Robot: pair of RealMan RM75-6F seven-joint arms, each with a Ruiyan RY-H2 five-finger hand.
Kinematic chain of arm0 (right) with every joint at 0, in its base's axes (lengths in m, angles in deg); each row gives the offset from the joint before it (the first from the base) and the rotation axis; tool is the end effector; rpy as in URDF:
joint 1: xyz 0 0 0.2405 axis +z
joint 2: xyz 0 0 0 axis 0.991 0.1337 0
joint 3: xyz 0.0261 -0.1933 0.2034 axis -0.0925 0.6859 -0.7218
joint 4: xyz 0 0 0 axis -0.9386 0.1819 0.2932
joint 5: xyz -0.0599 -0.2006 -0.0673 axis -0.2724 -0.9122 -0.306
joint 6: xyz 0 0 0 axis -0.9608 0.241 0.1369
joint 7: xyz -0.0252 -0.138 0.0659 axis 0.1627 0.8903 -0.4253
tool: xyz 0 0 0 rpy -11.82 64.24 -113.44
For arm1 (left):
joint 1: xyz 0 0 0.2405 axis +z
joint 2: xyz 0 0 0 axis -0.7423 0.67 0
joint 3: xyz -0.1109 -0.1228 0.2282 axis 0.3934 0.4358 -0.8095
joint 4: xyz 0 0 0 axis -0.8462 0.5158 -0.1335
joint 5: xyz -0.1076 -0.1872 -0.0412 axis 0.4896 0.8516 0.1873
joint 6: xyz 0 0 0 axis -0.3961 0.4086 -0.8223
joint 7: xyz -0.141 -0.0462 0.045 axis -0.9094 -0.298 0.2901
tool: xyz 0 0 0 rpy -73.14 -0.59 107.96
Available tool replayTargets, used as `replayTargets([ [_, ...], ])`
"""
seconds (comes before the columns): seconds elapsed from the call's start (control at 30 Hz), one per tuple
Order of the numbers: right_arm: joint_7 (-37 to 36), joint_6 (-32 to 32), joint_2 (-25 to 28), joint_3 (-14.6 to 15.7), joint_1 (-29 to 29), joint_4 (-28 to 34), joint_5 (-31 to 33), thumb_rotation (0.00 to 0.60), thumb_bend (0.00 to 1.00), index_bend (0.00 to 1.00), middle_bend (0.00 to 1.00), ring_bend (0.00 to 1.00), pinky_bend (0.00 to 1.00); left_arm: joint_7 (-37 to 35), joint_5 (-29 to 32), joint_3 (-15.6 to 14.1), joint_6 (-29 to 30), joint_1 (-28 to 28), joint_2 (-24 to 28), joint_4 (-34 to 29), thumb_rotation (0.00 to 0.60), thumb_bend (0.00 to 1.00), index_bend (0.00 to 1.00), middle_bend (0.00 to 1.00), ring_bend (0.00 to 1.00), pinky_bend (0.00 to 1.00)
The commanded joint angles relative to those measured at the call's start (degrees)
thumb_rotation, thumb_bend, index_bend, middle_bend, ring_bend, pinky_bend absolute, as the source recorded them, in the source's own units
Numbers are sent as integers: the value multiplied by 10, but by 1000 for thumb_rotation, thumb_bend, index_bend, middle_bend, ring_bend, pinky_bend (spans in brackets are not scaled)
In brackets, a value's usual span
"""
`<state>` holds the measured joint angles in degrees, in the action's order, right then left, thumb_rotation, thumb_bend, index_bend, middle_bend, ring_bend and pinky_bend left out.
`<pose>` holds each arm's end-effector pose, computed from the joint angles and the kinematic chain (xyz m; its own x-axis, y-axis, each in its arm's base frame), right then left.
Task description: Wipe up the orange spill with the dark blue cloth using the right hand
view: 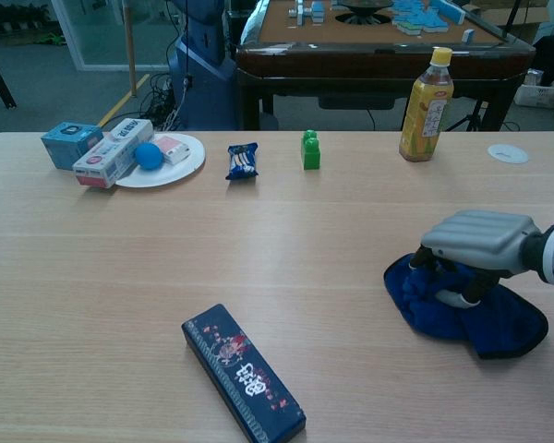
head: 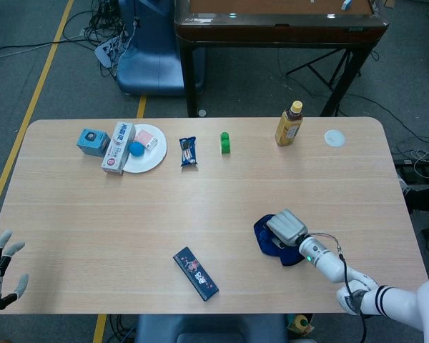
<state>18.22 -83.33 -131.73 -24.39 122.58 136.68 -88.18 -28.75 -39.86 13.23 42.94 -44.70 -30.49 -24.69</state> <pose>-0.2696 -0.3512 -0.0543 0.7680 -0.3768 0.5178 -0.6352 -0.5516 0.5407 -0.3529 0.1355 0.1595 0.4189 -0.0264 0.9076 0.9064 0.0719 -0.4163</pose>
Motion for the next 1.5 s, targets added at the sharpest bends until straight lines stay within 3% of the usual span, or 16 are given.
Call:
replayTargets([
  [0.03, 16, 7, -8, -18, 6, -36, 30, 600, 569, 647, 508, 519, 681, -1, 0, 0, -1, 0, -1, 1, 600, 335, 212, 1, 41, 0],
  [0.27, 41, 21, -21, -54, 24, -84, 90, 600, 569, 647, 508, 519, 681, 0, -2, 0, -4, -2, -3, 1, 600, 335, 212, 1, 41, 0],
  [0.7, 34, -26, -13, -128, 70, 22, 113, 600, 564, 647, 506, 519, 681, 4, -3, -1, 1, 1, 1, -5, 600, 335, 212, 1, 41, 0],
  [0.9, 55, -22, -20, -131, 86, 38, 141, 600, 549, 639, 485, 499, 676, 3, -1, -2, 3, 3, 1, -4, 600, 335, 212, 1, 41, 0],
  [0.93, 61, -17, -18, -129, 88, 42, 148, 600, 520, 591, 448, 459, 648, 3, -1, -2, 3, 4, 1, -4, 600, 335, 212, 1, 41, 0],
  [1.0, 69, -6, -14, -123, 90, 55, 166, 600, 428, 399, 326, 339, 527, 2, -1, -2, 5, 4, 2, -3, 600, 335, 212, 1, 41, 0],
  [1.07, 67, -3, -6, -120, 91, 71, 173, 600, 284, 102, 120, 161, 338, 1, -1, -1, 5, 5, 2, -3, 600, 335, 212, 1, 41, 0],
  [1.13, 58, -13, -1, -121, 89, 83, 163, 600, 193, 1, 22, 58, 228, 2, -2, -2, 4, 4, 2, -3, 600, 335, 212, 1, 41, 0],
  [1.23, 43, -39, 11, -122, 81, 101, 142, 600, 121, 0, 0, 0, 145, 3, -4, -1, 3, 3, 2, -5, 600, 335, 212, 1, 41, 0],
  [1.5, 49, -102, 92, -101, 37, 167, 120, 600, 119, 0, 1, 0, 141, 1, -6, 0, 3, 1, 4, -5, 600, 335, 212, 1, 41, 0],
])
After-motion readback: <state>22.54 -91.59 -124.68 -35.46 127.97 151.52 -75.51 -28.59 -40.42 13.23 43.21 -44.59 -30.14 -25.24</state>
